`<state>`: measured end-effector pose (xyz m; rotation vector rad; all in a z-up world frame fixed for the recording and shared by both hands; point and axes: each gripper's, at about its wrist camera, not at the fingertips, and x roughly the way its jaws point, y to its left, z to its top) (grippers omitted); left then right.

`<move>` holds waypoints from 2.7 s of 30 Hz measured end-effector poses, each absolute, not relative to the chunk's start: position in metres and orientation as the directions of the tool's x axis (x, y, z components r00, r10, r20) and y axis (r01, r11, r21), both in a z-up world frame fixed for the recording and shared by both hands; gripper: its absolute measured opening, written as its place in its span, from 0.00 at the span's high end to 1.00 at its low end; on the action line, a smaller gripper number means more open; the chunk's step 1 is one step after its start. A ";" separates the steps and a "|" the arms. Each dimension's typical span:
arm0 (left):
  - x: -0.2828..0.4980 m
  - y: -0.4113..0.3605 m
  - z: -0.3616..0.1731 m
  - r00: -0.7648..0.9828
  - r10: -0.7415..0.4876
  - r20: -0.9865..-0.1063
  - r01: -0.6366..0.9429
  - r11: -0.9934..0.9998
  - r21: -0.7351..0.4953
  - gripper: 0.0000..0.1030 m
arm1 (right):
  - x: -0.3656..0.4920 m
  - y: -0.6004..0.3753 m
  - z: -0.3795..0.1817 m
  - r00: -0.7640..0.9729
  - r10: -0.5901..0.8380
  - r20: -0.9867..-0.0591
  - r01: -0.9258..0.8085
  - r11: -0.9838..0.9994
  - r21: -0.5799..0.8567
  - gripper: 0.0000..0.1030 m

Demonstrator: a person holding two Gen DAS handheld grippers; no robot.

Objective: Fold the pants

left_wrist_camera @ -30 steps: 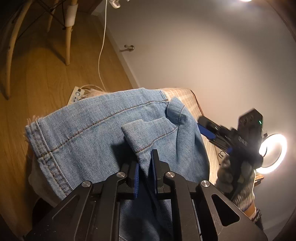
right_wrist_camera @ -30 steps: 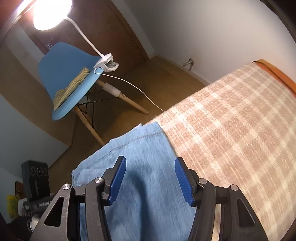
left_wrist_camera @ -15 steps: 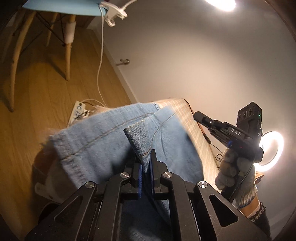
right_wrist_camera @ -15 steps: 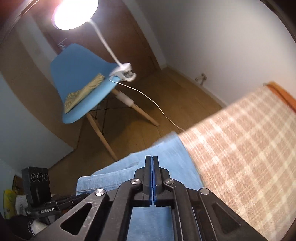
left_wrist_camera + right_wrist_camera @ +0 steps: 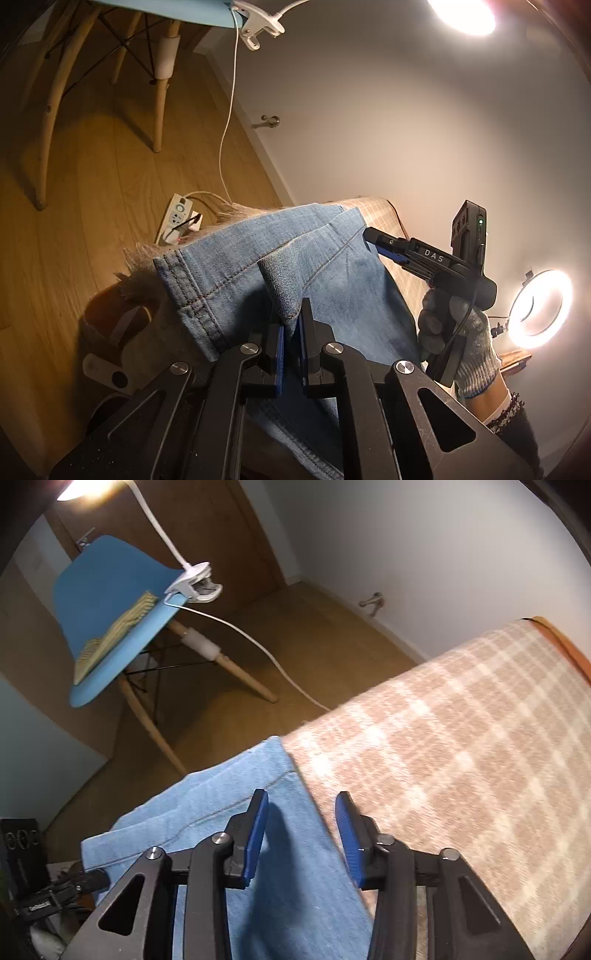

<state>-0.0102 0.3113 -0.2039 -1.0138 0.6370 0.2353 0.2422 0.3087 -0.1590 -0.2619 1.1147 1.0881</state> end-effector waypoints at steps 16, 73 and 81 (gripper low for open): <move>-0.028 0.328 -0.199 0.798 -0.047 -0.601 -0.495 0.518 -0.697 0.96 | 0.213 0.334 -0.134 0.138 0.572 -0.808 -0.858 0.477 0.190 1.00; 0.060 -0.012 -0.037 0.648 -0.512 -0.563 0.267 0.846 -0.461 0.39 | -0.049 -0.191 0.018 0.810 0.035 -0.585 -0.049 0.999 -0.009 0.15; 0.082 -0.093 -0.042 0.544 -0.604 -0.582 0.385 0.797 -0.466 0.39 | -0.073 -0.240 0.018 0.821 -0.071 -0.566 0.071 0.997 -0.021 0.13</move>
